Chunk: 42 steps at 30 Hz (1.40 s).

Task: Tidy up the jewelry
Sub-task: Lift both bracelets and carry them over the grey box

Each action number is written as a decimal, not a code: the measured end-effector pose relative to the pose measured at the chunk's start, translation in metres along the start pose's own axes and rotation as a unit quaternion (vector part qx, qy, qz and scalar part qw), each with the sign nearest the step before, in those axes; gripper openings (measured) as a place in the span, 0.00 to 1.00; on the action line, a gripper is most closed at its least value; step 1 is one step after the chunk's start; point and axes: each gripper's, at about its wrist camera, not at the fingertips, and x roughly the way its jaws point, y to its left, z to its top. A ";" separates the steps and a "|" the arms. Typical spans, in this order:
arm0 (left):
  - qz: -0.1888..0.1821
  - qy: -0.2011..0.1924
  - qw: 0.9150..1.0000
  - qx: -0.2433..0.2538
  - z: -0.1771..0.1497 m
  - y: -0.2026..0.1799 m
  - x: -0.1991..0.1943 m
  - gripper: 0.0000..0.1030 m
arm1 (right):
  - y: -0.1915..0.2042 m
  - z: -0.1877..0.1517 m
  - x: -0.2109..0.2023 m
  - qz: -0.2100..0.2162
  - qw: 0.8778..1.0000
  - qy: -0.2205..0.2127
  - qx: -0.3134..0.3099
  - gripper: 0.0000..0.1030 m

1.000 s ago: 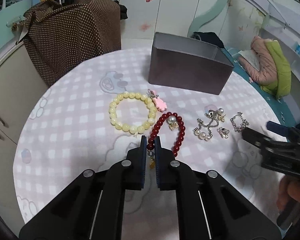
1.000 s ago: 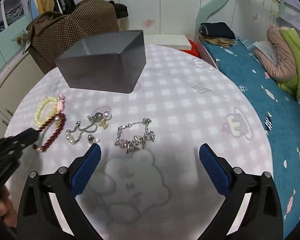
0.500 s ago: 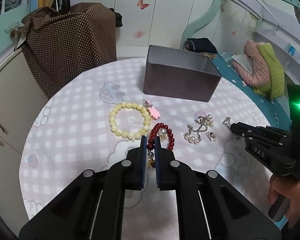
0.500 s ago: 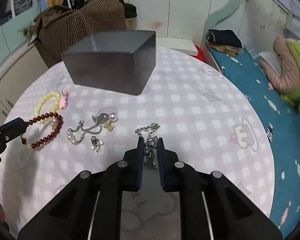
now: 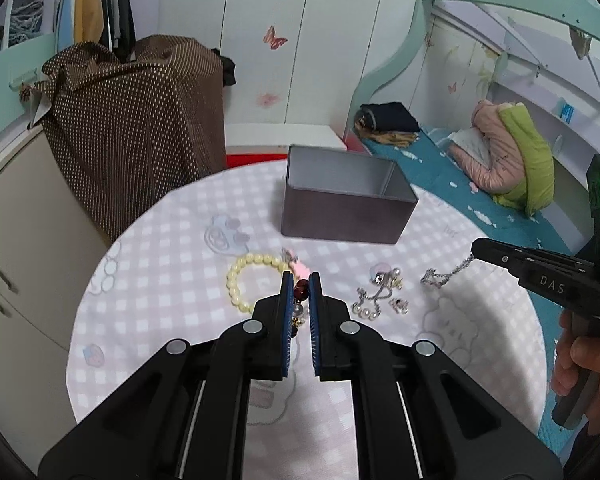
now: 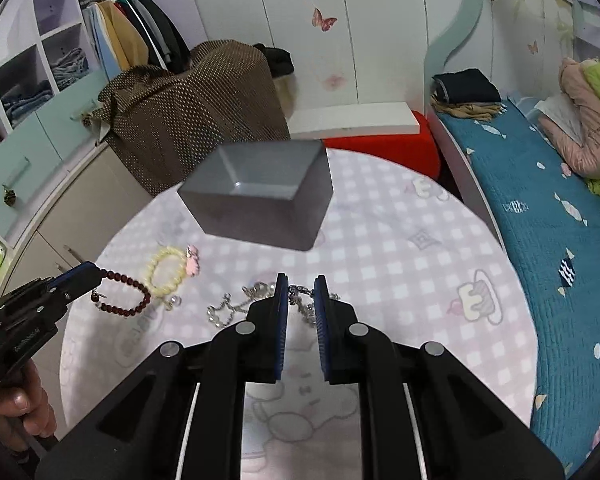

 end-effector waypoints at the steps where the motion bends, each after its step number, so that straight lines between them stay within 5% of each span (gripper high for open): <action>1: -0.001 -0.004 1.000 0.001 0.002 0.000 -0.003 0.08 | 0.000 0.002 -0.002 0.006 1.000 -0.002 0.002 0.11; 10: -0.020 -0.033 0.999 0.023 0.027 -0.009 -0.021 0.08 | 0.019 0.032 -0.031 0.037 0.998 -0.032 -0.027 0.11; 24: -0.063 -0.081 0.993 0.053 0.127 -0.017 -0.029 0.08 | 0.062 0.125 -0.047 0.059 0.989 -0.099 -0.088 0.11; 33: -0.069 -0.053 0.994 0.060 0.170 -0.030 0.019 0.08 | 0.054 0.151 -0.007 0.056 0.993 -0.064 -0.076 0.11; 42: -0.072 0.011 0.996 0.041 0.171 -0.032 0.091 0.08 | 0.038 0.150 0.053 0.037 0.998 0.002 -0.042 0.12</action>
